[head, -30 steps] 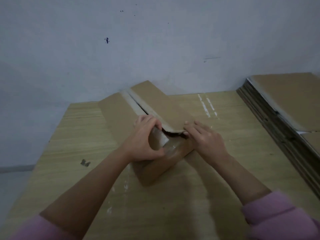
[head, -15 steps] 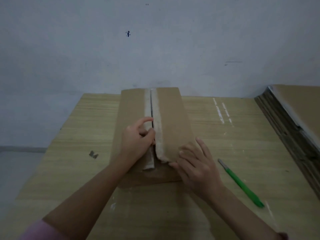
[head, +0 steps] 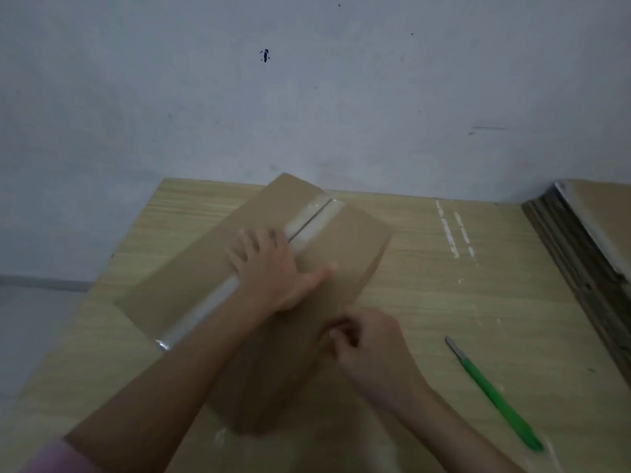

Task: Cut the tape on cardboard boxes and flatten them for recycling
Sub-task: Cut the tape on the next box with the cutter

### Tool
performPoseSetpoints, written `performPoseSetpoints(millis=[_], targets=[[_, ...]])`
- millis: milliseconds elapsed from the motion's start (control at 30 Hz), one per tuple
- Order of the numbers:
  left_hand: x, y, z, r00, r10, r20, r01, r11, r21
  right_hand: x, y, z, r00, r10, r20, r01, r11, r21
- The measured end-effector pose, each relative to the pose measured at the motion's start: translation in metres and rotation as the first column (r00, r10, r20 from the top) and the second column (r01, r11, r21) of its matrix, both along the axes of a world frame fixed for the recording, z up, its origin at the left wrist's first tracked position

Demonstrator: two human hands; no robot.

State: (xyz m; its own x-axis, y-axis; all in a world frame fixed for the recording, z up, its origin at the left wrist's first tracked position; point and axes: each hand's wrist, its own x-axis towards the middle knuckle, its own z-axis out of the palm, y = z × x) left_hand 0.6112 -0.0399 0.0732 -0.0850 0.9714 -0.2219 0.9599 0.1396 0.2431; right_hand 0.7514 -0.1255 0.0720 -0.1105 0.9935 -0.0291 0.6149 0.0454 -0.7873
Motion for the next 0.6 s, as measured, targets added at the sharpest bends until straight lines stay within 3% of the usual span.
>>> performPoseSetpoints(millis=[67,167,267,333,400,500,600], targets=[[-0.009,0.004,-0.002,0.971,-0.231,-0.069,0.228,0.973,-0.04,0.0,0.002,0.002,0.997,-0.035,-0.072,0.036,0.999,0.019],[-0.025,0.012,-0.009,0.884,-0.465,-0.055,0.463,0.885,-0.041,0.029,0.042,-0.004,0.92,-0.378,0.106,0.338,0.9,0.275],[-0.033,0.023,-0.009,0.767,-0.641,-0.038,0.639,0.768,-0.043,0.063,0.071,-0.006,0.838,-0.411,0.359,0.404,0.909,0.1],[-0.032,0.032,-0.006,0.686,-0.727,-0.021,0.725,0.686,-0.057,0.071,0.068,-0.011,0.857,-0.384,0.344,0.42,0.907,-0.034],[-0.028,0.043,0.002,0.646,-0.764,-0.013,0.76,0.644,-0.086,0.067,0.051,-0.014,0.835,-0.406,0.372,0.441,0.897,-0.01],[-0.025,0.053,0.017,0.707,-0.704,-0.069,0.694,0.71,-0.121,0.059,0.03,-0.012,0.793,-0.473,0.384,0.505,0.863,0.02],[-0.012,0.045,0.016,0.798,-0.601,-0.036,0.602,0.795,0.072,0.049,0.021,-0.016,0.887,-0.457,0.065,0.462,0.875,-0.147]])
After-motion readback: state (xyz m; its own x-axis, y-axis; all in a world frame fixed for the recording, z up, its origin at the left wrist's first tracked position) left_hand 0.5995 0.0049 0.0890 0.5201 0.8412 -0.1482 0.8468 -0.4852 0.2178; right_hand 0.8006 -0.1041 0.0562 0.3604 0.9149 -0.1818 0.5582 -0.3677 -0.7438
